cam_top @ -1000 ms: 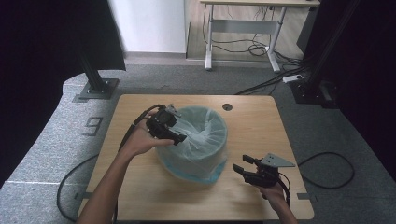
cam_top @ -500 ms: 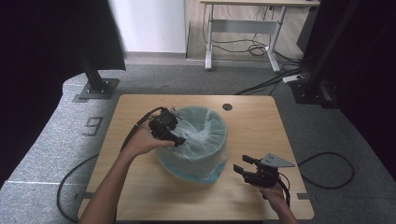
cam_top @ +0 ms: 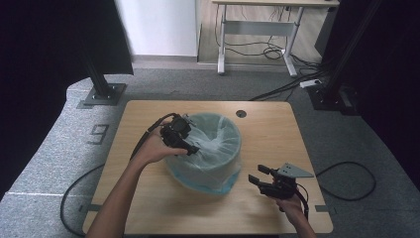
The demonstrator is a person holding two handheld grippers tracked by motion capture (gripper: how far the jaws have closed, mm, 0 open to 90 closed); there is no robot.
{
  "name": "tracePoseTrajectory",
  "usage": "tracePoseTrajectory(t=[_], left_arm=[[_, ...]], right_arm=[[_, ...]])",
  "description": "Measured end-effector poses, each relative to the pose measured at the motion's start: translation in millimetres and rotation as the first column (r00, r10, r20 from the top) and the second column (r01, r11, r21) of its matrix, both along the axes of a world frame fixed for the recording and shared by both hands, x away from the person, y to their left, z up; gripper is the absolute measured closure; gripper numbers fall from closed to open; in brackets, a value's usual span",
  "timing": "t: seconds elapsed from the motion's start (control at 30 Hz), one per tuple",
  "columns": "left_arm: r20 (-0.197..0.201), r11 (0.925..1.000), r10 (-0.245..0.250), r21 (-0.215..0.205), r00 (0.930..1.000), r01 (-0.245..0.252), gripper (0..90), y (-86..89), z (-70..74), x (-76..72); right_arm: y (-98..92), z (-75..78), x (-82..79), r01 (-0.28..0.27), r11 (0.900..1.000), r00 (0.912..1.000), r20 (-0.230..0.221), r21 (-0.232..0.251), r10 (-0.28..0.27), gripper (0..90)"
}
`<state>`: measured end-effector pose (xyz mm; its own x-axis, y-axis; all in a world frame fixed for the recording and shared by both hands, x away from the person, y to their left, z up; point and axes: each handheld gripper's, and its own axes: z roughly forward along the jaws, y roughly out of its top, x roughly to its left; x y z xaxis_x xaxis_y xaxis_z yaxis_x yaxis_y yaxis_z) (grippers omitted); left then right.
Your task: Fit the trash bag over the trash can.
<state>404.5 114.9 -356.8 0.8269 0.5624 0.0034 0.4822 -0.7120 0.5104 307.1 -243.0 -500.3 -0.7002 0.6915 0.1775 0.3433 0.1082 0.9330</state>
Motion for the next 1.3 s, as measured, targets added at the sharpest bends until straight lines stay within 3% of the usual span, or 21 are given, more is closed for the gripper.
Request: tracePoseTrajectory(t=[0.13, 0.27, 0.4, 0.5, 0.77, 1.0, 1.3], left_arm=[[0.028, 0.9965, -0.016, -0.082, 0.9995, 0.018, 28.3, 8.5, 7.2, -6.0], [0.066, 0.9864, -0.010, -0.163, 0.9977, 0.021, 27.4, 21.6, 15.0, -12.9], [0.095, 0.9762, 0.014, -0.217, 0.9954, 0.007, 26.6, 32.3, 17.9, -20.6], [0.114, 0.9727, 0.033, -0.232, 0.9929, -0.006, 26.6, 39.9, 16.8, -27.2], [0.118, 0.9612, 0.058, -0.275, 0.9914, -0.023, 25.9, 59.6, 7.9, -40.0], [0.126, 0.9456, 0.072, -0.324, 0.9894, -0.028, 25.8, 78.7, 4.9, -55.5], [0.128, 0.9414, 0.083, -0.335, 0.9882, -0.036, 25.8, 91.8, -9.7, -72.7]], right_arm=[[-1.9, -0.5, -0.1, 0.005, 1.000, 1.0000, -0.001, 0.001, -0.005, 36.7], [-2.5, -0.8, 0.2, 0.007, 1.000, 1.0000, -0.001, -0.001, -0.007, 36.7], [-2.4, -1.5, 0.7, 0.011, 1.000, 0.9999, -0.002, -0.003, -0.011, 36.7], [-2.4, -2.4, 1.6, 0.011, 1.000, 0.9999, -0.003, -0.003, -0.011, 36.7], [-4.1, -3.5, 1.3, 0.013, 1.000, 0.9999, -0.008, -0.006, -0.013, 36.7], [-3.9, -5.1, 1.4, 0.017, 1.000, 0.9998, -0.014, -0.004, -0.017, 36.7], [-4.5, -5.8, 1.6, 0.019, 1.000, 0.9997, -0.016, -0.005, -0.020, 36.7]])
